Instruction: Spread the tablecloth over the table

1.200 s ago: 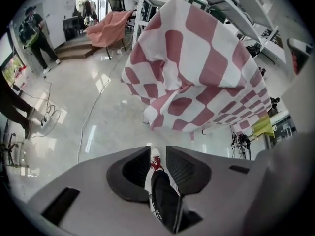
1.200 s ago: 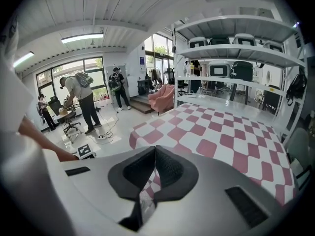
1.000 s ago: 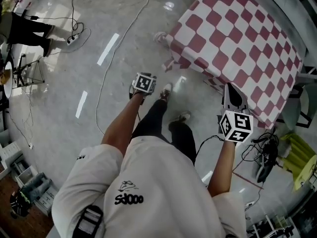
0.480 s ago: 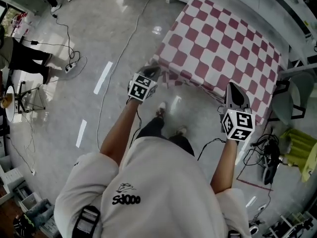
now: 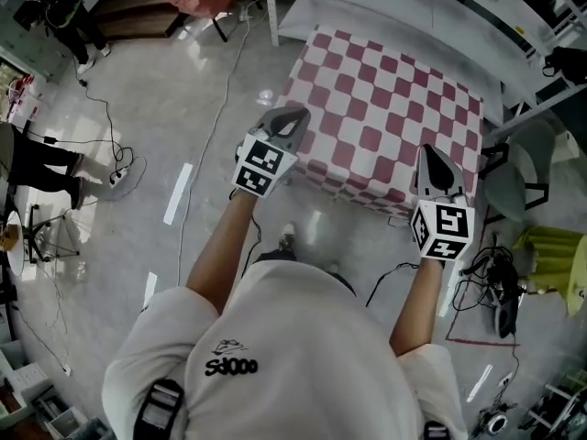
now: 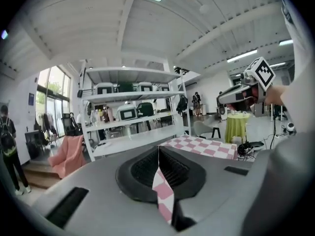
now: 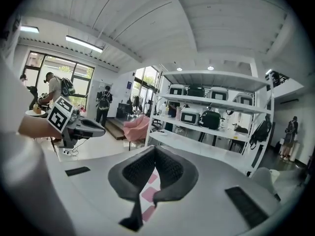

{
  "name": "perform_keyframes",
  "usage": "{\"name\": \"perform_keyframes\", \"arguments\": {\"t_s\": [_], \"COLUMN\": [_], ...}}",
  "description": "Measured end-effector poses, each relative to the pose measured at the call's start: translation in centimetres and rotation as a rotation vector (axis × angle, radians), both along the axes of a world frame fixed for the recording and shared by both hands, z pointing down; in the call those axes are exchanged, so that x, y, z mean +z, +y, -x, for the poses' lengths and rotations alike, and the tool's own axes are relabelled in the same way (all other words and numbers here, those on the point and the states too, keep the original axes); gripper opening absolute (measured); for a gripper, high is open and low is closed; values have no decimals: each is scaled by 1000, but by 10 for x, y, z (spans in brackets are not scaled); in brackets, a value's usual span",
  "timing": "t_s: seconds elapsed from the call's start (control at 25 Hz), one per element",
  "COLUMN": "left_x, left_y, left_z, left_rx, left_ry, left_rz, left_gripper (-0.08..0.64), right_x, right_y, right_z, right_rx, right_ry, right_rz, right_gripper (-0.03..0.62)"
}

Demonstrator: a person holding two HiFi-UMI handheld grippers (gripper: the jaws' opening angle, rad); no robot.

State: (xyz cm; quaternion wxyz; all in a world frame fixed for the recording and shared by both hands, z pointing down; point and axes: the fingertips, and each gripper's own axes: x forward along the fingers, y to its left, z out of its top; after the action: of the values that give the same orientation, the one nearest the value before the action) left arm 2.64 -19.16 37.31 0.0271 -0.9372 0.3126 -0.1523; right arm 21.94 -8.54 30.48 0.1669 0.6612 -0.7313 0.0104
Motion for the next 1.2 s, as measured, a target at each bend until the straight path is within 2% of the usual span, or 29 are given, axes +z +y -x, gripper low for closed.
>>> {"name": "perform_keyframes", "arguments": {"t_s": [0.28, 0.48, 0.68, 1.2], "left_x": [-78, -114, -124, -125], "left_y": [10, 14, 14, 22], "left_z": [-40, -54, -64, -67], "left_rx": [84, 111, 124, 125], "left_ry": [10, 46, 72, 72], "left_rz": [-159, -217, -229, -232], "left_gripper": [31, 31, 31, 31], "right_x": [-37, -59, -72, -64], "right_y": [-1, -3, -1, 0], "right_z": [-12, -13, -12, -12], "right_rx": [23, 21, 17, 11], "right_ry": [37, 49, 47, 71], "right_rz": [-62, -98, -121, -87], "right_gripper": [21, 21, 21, 21]}}
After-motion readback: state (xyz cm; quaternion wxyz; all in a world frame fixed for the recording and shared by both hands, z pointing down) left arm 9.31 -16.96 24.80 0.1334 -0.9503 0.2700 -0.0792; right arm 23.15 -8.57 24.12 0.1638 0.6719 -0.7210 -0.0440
